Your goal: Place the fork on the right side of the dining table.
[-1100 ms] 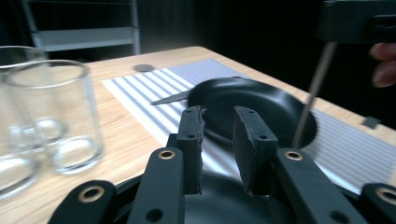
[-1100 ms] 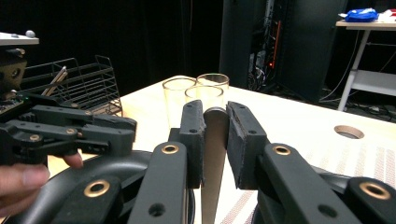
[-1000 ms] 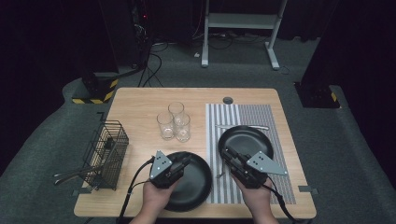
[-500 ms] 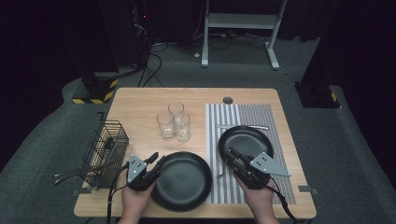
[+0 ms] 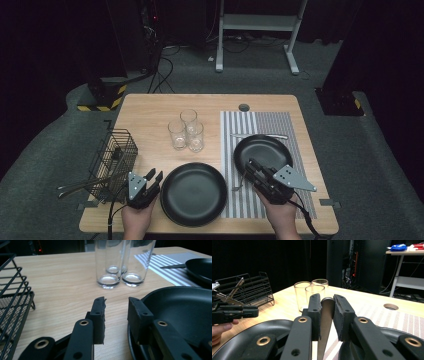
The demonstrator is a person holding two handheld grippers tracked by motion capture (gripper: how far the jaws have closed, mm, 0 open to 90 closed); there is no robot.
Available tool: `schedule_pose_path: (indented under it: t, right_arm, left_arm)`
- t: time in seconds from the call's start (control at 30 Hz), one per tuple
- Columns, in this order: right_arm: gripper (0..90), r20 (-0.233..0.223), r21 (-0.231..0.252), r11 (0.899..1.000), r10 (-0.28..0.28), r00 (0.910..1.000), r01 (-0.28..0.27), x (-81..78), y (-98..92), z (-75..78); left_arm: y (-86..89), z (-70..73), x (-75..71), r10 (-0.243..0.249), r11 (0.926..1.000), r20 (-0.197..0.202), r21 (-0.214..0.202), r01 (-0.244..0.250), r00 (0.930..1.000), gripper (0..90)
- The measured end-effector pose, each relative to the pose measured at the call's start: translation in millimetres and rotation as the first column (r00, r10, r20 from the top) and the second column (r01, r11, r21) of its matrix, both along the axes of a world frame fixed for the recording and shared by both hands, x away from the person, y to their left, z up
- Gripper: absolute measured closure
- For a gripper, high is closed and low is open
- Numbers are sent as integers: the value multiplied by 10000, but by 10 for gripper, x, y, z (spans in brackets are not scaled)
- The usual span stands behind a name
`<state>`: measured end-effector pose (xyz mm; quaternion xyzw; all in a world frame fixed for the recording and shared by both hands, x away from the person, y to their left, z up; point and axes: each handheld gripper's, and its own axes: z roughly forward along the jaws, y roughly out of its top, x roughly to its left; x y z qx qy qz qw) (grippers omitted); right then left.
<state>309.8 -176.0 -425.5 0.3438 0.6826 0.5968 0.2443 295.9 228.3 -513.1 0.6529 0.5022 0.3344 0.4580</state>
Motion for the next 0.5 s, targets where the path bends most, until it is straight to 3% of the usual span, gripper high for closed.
schedule_pose_path:
  t: [0.5]
  right_arm:
    - [766, -29, 235, 9996, -182, 9998, 183, -85, -107, -45]
  left_arm:
    - [25, -84, 1, 214, 9998, -20, 42, -214, 9998, 653]
